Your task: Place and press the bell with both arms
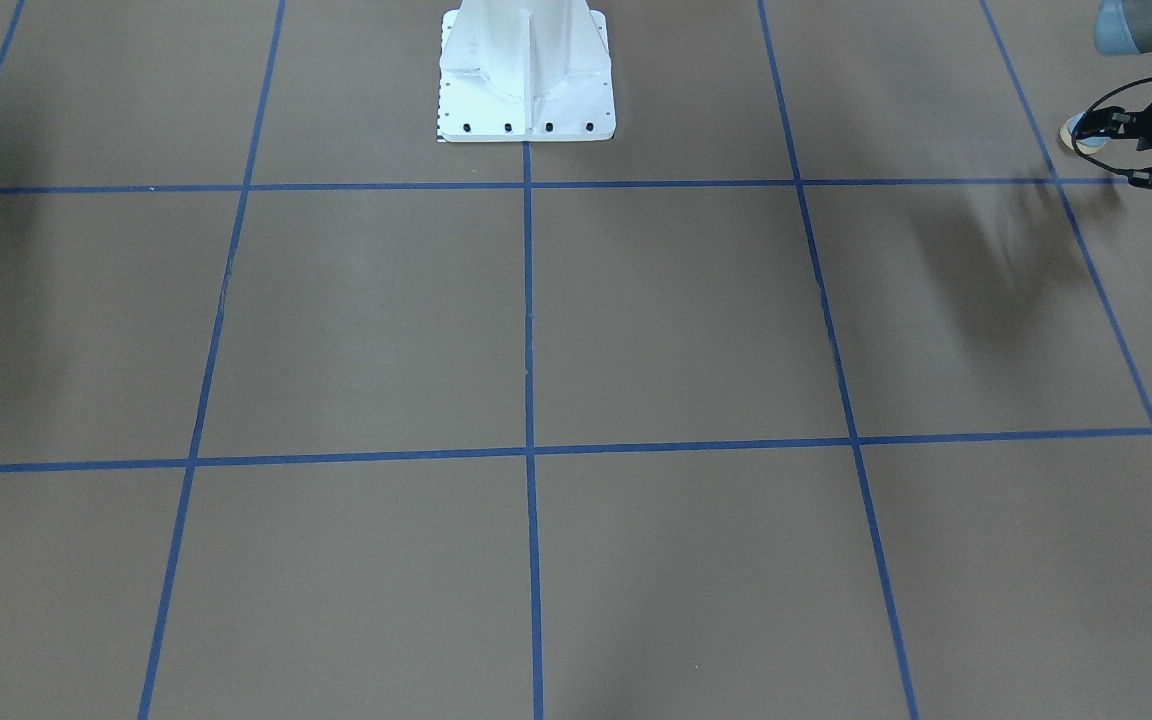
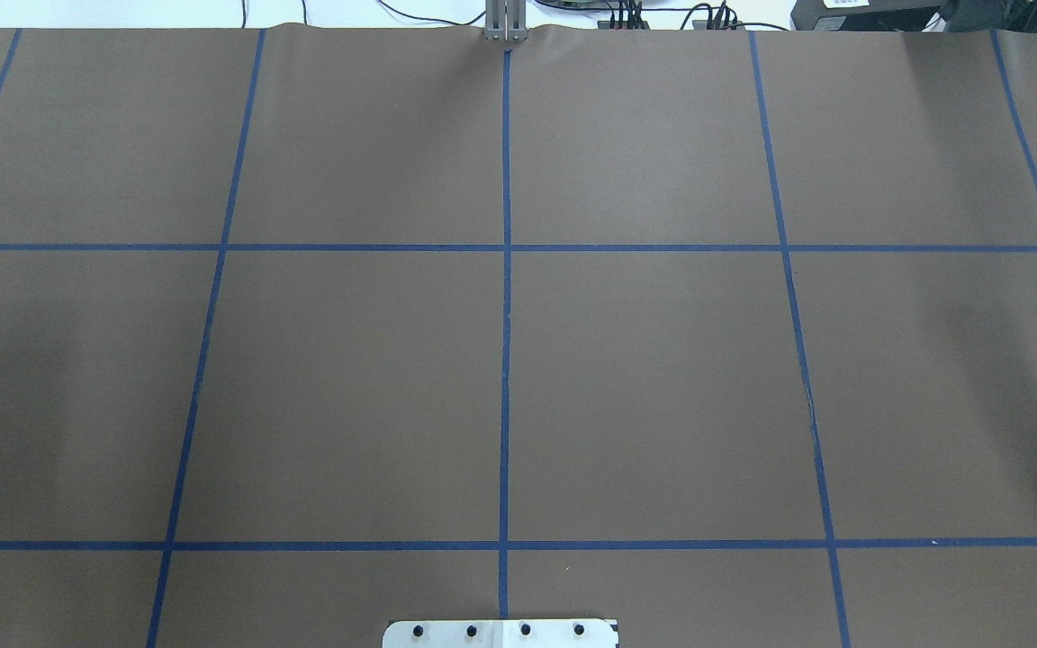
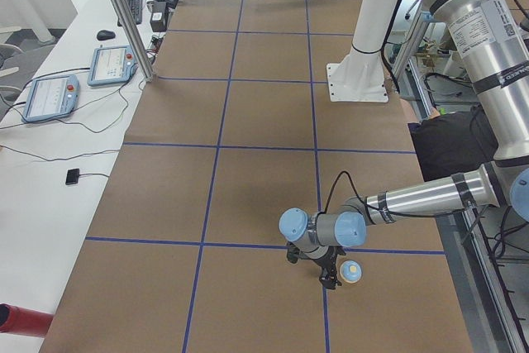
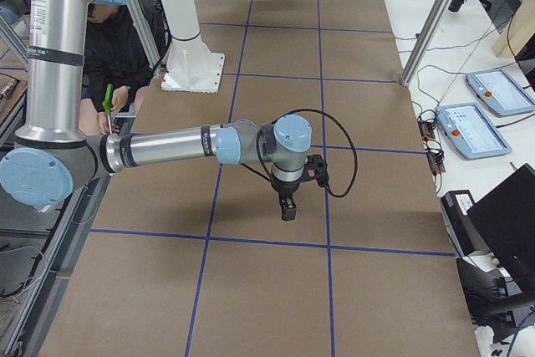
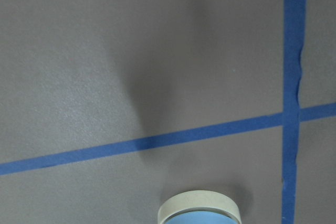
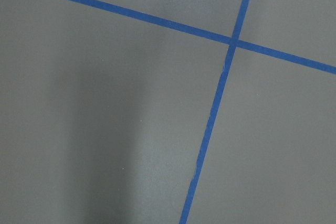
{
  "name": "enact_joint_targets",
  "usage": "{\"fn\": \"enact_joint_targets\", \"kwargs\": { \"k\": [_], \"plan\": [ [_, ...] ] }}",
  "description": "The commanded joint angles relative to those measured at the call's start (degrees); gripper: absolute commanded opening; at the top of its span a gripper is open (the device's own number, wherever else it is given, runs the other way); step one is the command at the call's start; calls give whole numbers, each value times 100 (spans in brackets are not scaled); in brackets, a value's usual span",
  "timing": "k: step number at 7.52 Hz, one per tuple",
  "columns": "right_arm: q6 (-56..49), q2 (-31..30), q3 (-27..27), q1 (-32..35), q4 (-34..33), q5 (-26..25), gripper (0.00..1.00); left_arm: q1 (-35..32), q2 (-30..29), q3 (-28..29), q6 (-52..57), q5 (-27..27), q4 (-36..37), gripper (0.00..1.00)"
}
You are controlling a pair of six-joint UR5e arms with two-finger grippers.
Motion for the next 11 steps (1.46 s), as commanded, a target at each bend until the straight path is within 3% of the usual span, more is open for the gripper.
{"fn": "enact_joint_targets", "kwargs": {
  "k": [1, 11],
  "plan": [
    [0, 0, 28, 0, 0, -1, 100, 259, 3, 33, -36, -92, 3, 100],
    [0, -35, 81, 9, -9, 8, 100, 594, -6, 209, -45, -92, 3, 100]
  ]
}}
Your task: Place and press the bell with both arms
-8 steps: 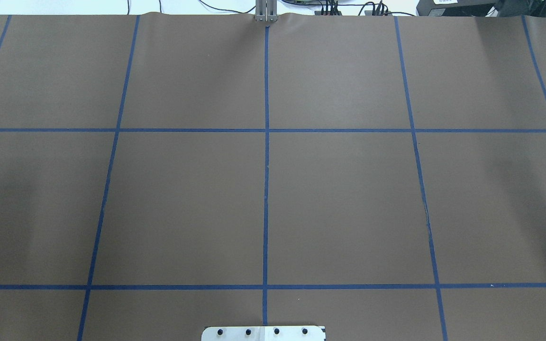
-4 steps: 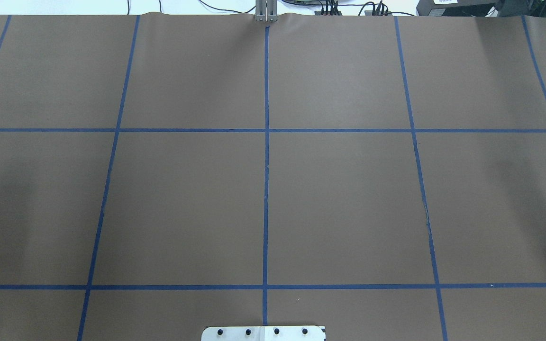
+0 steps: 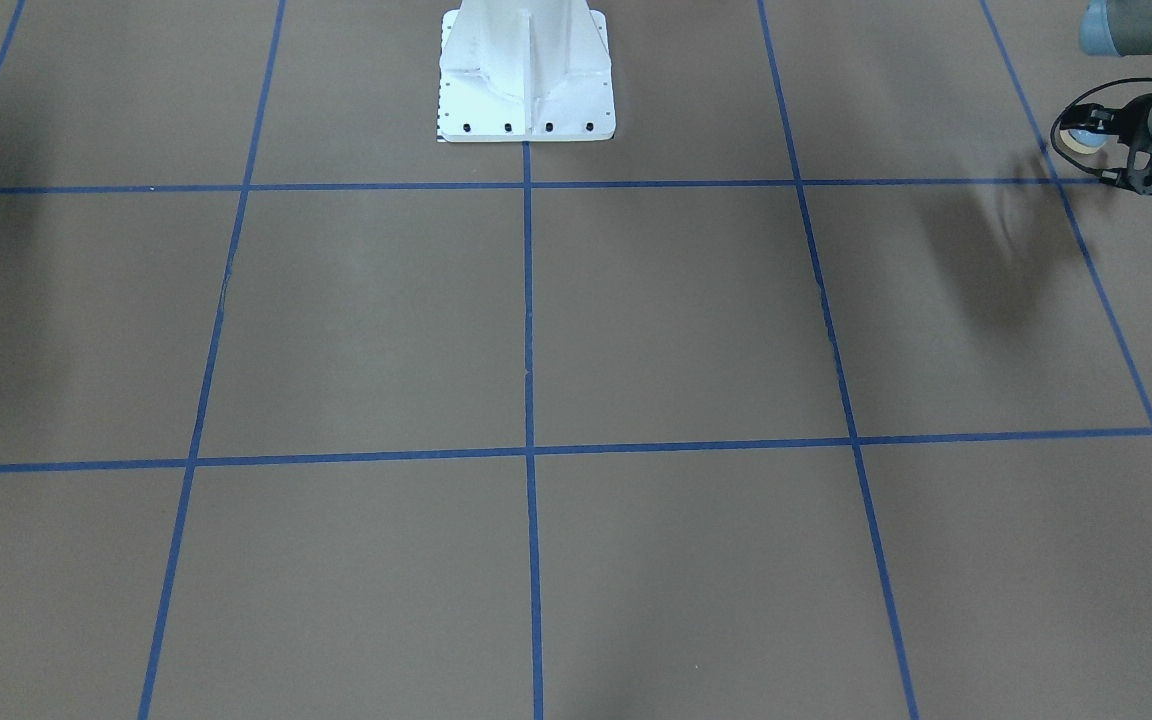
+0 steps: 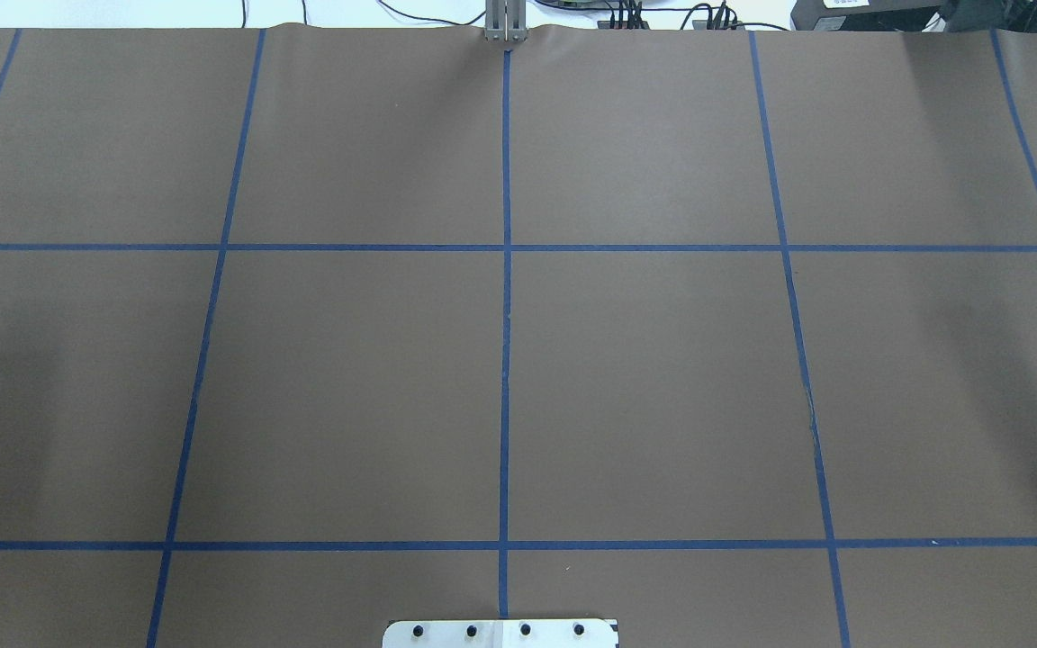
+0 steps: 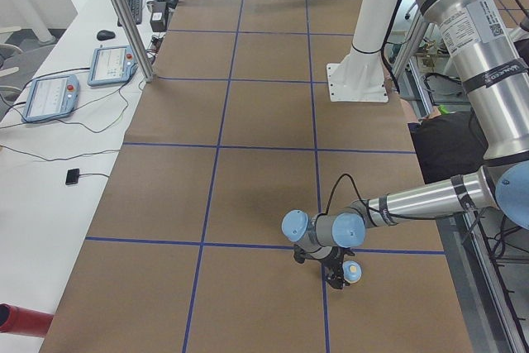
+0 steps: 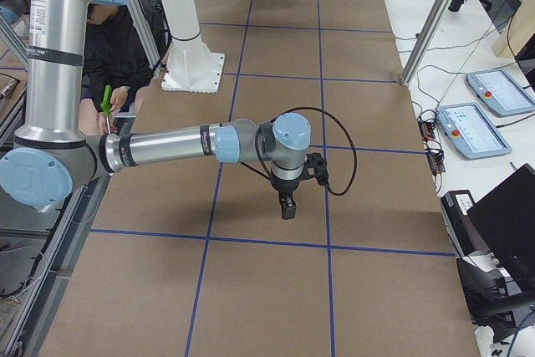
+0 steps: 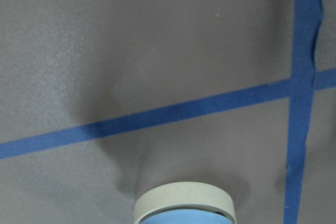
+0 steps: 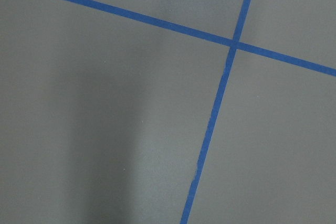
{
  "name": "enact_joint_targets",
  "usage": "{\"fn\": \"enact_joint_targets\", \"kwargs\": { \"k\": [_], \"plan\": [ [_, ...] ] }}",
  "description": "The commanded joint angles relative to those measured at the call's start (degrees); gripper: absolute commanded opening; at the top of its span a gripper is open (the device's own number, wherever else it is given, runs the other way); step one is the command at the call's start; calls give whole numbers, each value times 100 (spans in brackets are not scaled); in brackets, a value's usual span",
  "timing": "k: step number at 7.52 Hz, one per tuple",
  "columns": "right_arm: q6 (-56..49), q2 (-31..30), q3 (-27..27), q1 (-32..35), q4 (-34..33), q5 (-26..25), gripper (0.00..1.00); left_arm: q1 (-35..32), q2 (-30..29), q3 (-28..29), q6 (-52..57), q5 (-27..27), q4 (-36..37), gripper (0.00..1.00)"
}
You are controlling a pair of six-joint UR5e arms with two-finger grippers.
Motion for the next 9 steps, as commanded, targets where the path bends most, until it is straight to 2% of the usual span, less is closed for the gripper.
{"fn": "enact_joint_targets", "kwargs": {
  "k": [1, 2, 3, 9],
  "plan": [
    [-1, -13, 11, 2, -3, 3, 100, 65, -7, 55, 0, 3, -9, 100],
    [-1, -22, 11, 2, -3, 3, 100, 73, -7, 55, 0, 3, -9, 88],
    [-1, -30, 20, 2, -3, 3, 100, 82, -7, 55, 0, 3, -17, 85],
    [8, -66, 55, 2, -3, 12, 100, 82, -16, 55, -9, -6, -97, 83]
  ]
}}
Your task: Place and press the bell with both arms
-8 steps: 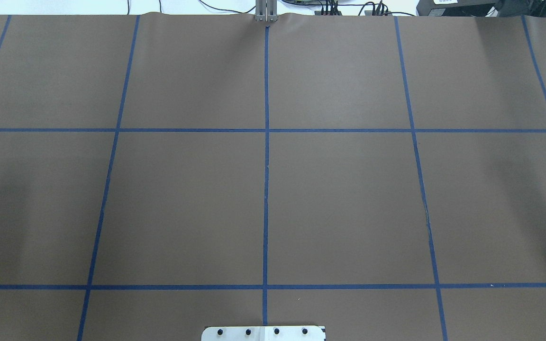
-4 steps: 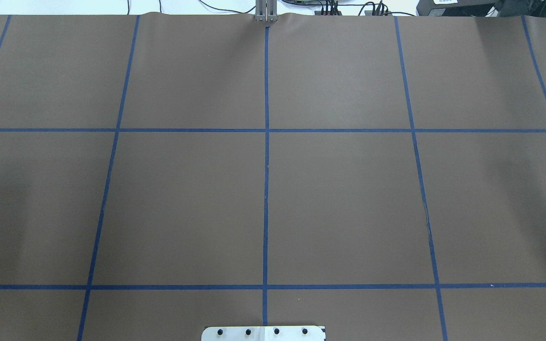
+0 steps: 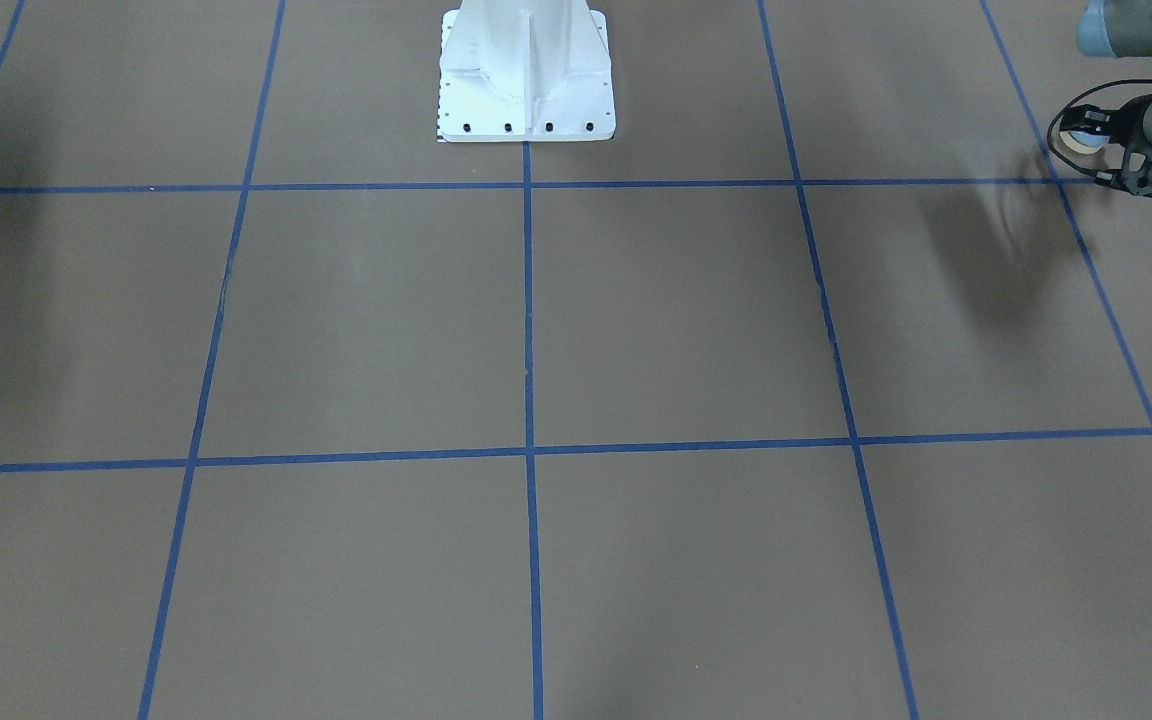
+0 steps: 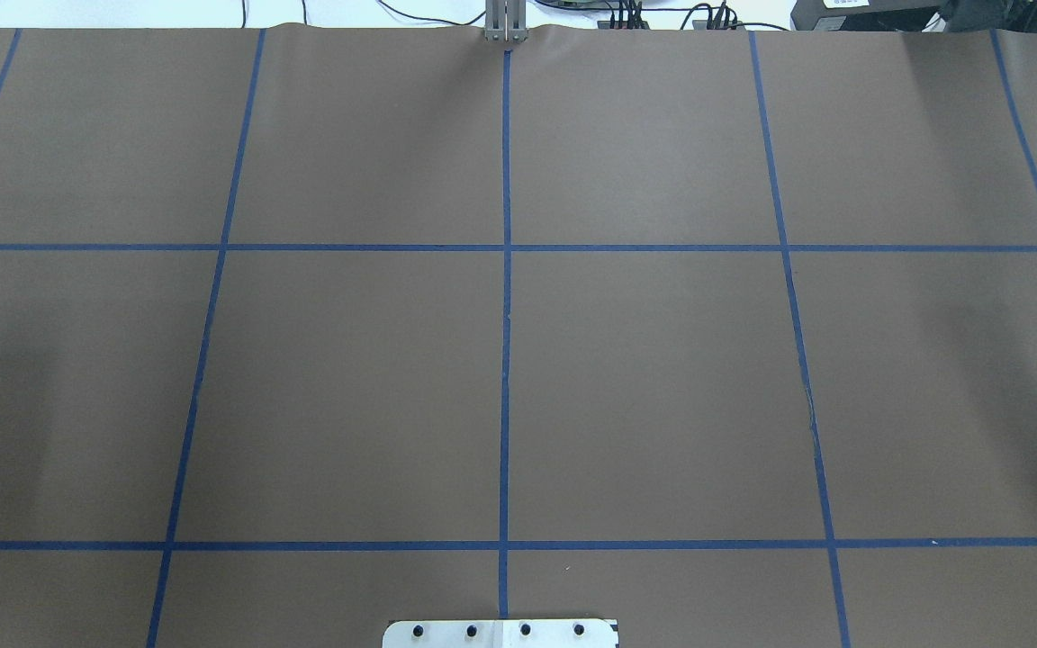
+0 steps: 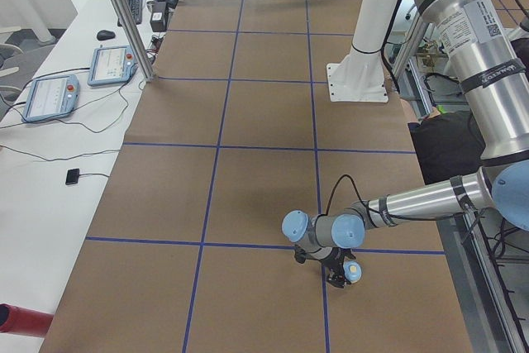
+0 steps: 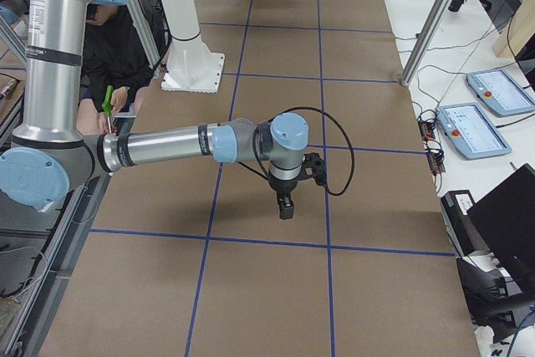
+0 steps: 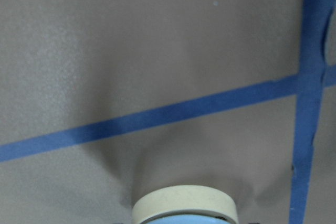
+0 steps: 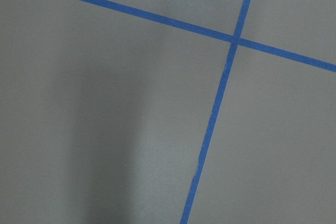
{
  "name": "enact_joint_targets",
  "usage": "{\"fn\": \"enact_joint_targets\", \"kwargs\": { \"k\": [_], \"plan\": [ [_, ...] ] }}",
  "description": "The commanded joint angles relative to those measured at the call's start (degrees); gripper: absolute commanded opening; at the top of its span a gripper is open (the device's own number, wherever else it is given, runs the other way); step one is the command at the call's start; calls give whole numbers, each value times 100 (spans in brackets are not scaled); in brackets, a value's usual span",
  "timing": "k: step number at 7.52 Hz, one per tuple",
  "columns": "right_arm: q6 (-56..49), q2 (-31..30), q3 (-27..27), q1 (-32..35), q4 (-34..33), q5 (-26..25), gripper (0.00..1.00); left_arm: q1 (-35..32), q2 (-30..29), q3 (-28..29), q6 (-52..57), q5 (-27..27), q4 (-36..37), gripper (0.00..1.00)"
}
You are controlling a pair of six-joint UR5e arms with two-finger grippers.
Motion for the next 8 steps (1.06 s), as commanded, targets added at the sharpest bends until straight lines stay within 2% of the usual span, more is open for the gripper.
{"fn": "enact_joint_targets", "kwargs": {
  "k": [1, 3, 4, 7, 8],
  "plan": [
    [12, 0, 9, 0, 0, 7, 100, 0, 0, 0, 0, 0, -27, 82],
    [12, 0, 44, 0, 0, 7, 100, 9, 0, 0, 0, 0, -36, 53],
    [12, 0, 45, 0, 0, 7, 100, 9, 0, 0, 0, 0, -45, 44],
    [12, 0, 88, 0, 0, 7, 100, -17, 139, -114, 26, 9, -342, 41],
    [12, 0, 123, 0, 0, -2, 100, -44, 384, -575, 0, 9, -326, 41]
  ]
}}
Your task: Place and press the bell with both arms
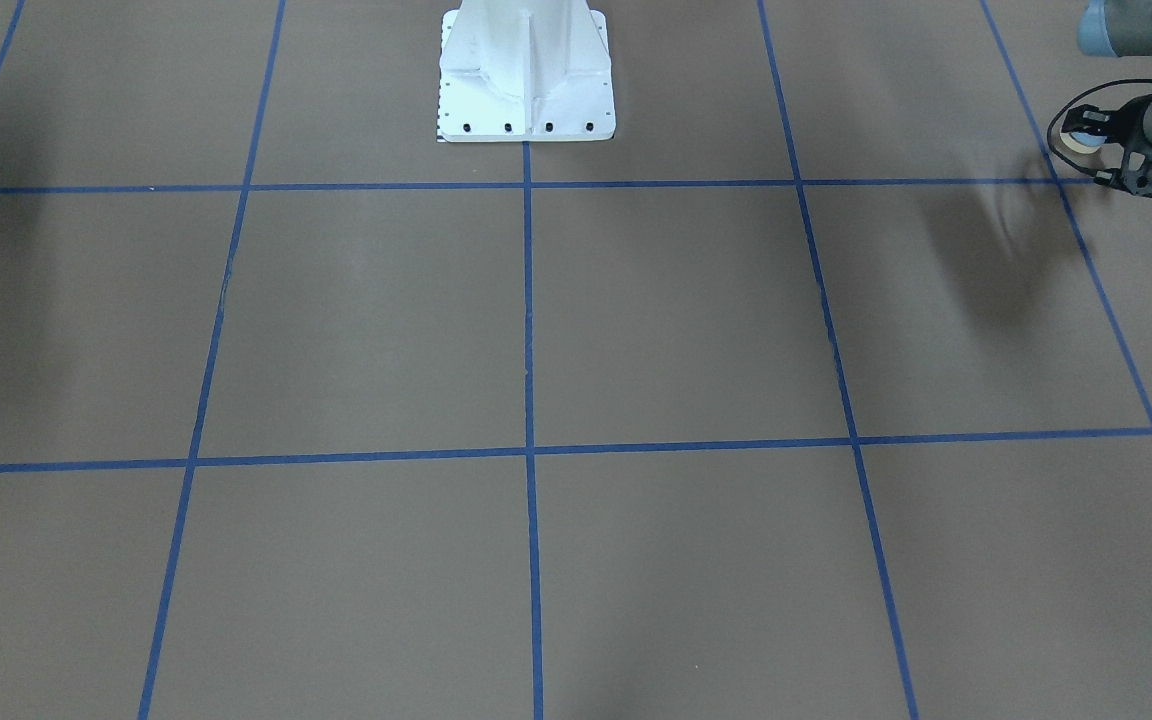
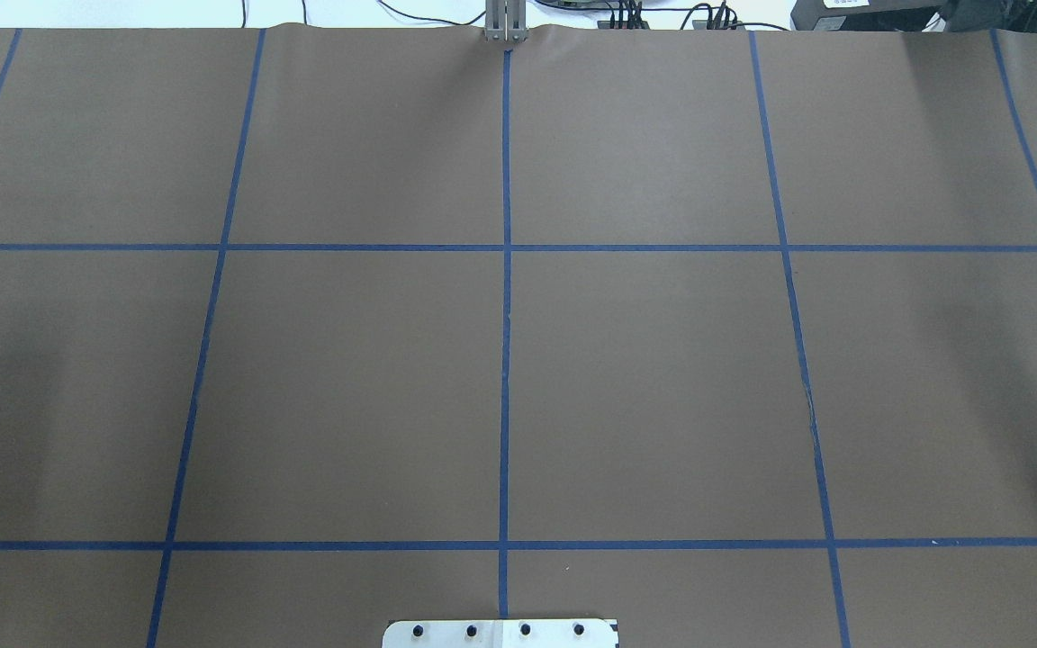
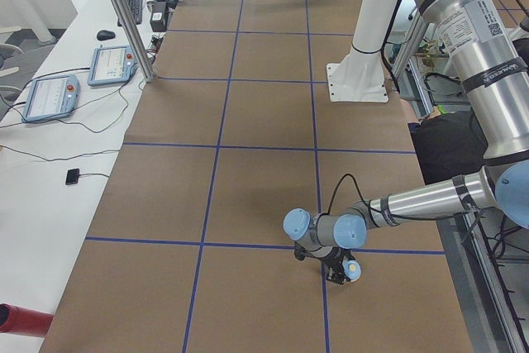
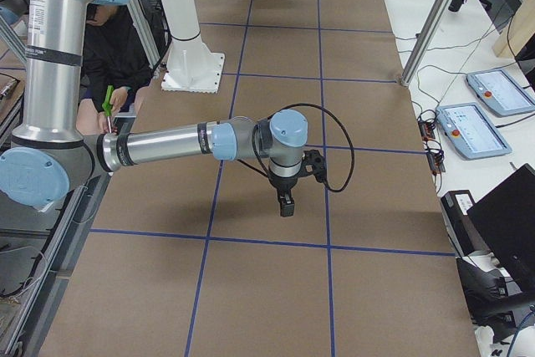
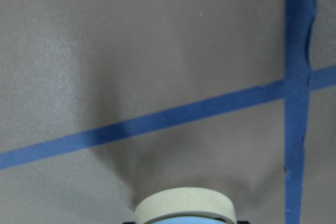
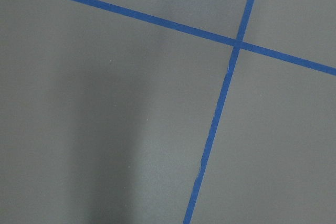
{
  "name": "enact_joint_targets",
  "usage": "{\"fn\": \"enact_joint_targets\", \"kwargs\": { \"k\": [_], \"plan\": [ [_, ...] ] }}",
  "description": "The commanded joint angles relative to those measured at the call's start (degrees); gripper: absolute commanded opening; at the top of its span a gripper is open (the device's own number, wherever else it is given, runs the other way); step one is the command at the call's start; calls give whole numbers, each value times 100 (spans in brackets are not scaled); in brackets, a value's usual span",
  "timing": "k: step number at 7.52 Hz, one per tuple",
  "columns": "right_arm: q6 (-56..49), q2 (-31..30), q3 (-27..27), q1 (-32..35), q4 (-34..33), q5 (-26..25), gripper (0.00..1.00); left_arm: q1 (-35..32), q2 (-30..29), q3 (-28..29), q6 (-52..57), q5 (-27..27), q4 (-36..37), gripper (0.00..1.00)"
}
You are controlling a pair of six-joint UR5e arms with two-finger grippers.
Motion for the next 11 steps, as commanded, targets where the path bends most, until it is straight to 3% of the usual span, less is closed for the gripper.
{"fn": "enact_joint_targets", "kwargs": {
  "k": [1, 3, 4, 6, 9, 11],
  "plan": [
    [0, 0, 41, 9, 0, 2, 100, -71, 440, -818, -30, 1, -31, 41],
    [9, 0, 41, 9, 0, -7, 100, -167, 477, -1269, -47, 10, 39, 41],
    [9, 0, 32, 9, 0, -7, 100, -612, 355, -1323, -47, 19, 39, 41],
    [61, 9, 85, 9, 0, 10, 100, -1133, -310, -1393, -47, 28, 475, 41],
    [105, 26, 102, 9, 0, 19, 100, -1469, -2083, -1394, -65, 45, 2266, 41],
    [105, 35, 103, 0, 9, 19, 100, -1443, -3375, -1280, -843, 45, 3156, 41]
  ]
}}
